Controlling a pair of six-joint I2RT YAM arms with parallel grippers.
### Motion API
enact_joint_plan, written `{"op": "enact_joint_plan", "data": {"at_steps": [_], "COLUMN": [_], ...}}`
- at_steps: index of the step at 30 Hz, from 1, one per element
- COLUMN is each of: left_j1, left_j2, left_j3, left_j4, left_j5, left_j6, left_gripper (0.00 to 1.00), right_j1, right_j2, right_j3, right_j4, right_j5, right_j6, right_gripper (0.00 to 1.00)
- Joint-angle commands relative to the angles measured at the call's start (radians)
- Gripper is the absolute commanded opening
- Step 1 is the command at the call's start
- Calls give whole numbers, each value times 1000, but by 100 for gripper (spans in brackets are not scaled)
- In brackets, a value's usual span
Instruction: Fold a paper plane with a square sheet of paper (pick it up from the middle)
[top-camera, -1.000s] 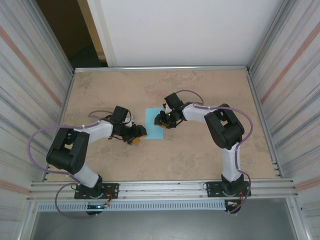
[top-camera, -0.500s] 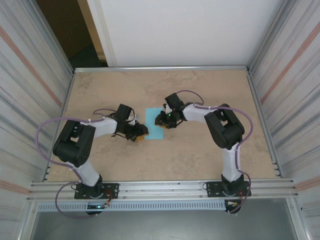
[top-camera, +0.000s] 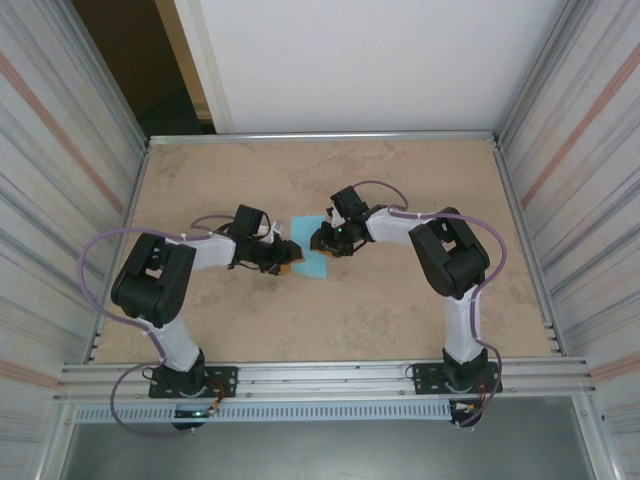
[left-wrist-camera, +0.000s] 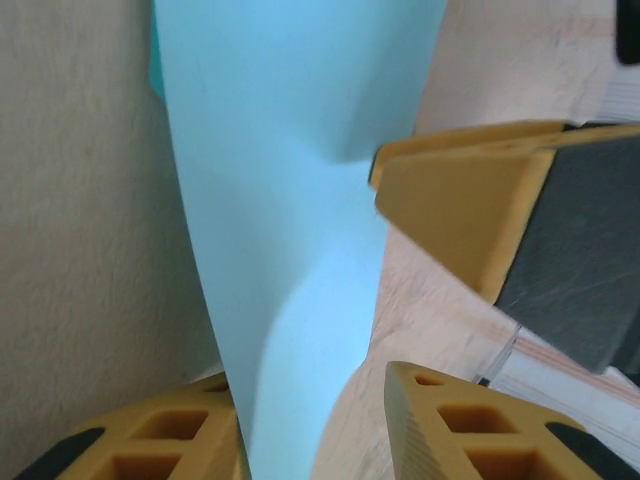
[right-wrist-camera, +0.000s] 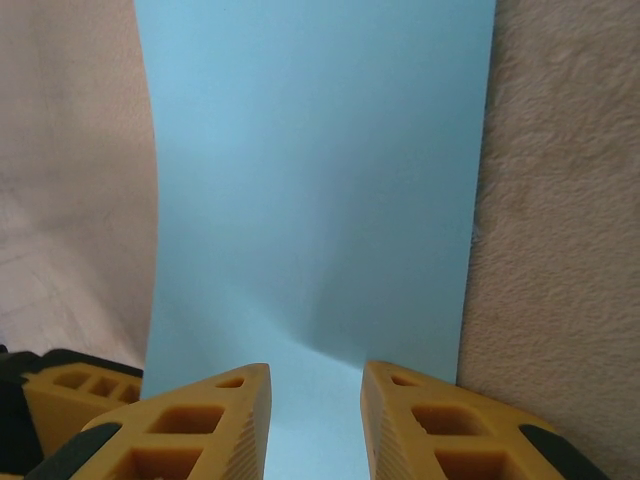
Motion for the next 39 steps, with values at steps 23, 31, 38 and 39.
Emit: {"op": "enact_joint_plan", "data": {"at_steps": [23,31,38,39], "left_j1": [58,42,25,24], "left_j2": [73,-18,-41,-41], "left_j3": [68,93,114,115], "left_j4": [0,-117,-143,-147], "left_j5": [43,-42,-67,-69], "left_j6": [-22,-92,-175,-186], "left_gripper": [0,0,0,0], "right_j1": [-24,-13,124,150], "right_j2": [-74,-357,-464,-466], "right_j3": [-47,-166,-322,-336], "right_j4": [-46,14,172,197], "right_j5": [25,252,438,446], "right_j6": [-46,-267,-566,-605], "right_gripper": [40,72,73,73]}}
